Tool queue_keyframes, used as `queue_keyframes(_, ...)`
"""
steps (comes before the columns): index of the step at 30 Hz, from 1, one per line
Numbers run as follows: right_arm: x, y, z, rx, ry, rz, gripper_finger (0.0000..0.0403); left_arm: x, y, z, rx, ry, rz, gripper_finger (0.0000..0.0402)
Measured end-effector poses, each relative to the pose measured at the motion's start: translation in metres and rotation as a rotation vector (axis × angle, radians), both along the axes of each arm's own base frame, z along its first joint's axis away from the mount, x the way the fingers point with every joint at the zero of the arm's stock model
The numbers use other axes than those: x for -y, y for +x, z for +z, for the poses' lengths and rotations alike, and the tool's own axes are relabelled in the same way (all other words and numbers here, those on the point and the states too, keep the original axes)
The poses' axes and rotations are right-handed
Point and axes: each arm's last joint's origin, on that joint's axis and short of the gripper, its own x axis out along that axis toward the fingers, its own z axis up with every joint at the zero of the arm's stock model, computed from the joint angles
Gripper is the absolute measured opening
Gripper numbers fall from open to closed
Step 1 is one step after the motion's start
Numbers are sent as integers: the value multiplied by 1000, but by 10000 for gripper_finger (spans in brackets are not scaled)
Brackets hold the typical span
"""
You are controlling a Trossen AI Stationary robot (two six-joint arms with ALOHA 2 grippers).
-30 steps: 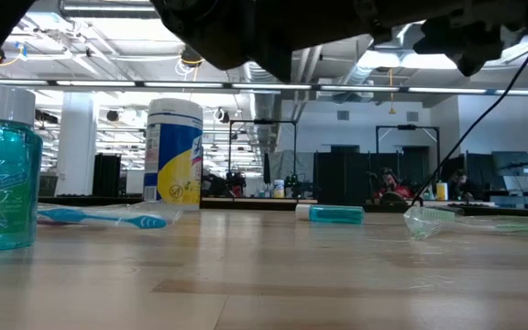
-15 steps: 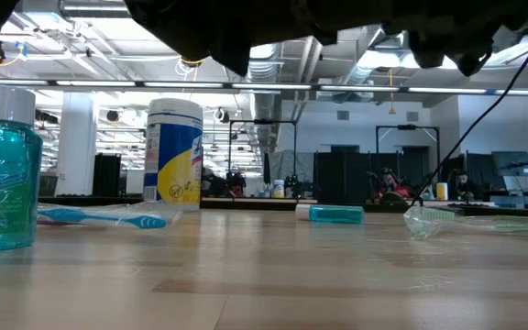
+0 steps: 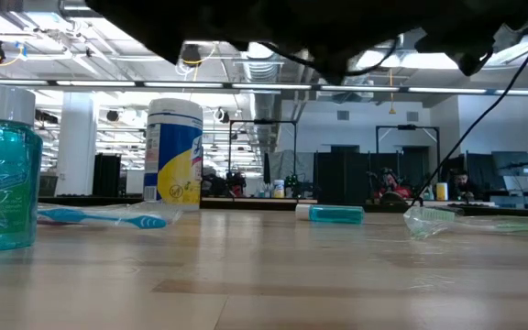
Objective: Pick & Place toothbrushing station
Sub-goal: Put the blue toothbrush into the wire organizer
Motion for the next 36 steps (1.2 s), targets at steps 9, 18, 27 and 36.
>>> queue_keyframes(9,0,0,0,0,0,0,111,-19,-45,0,-136,-3,106,115)
queue_keyframes(18,0,0,1,7,3,-2,111,-38,-90,-6,-365,16,278,115)
queue_keyframes(27,0,1,1,9,5,-3,111,-51,-123,3,-538,3,365,115)
queue_keyframes(36,0,1,1,13,7,-3,111,-60,-148,3,-772,25,461,115)
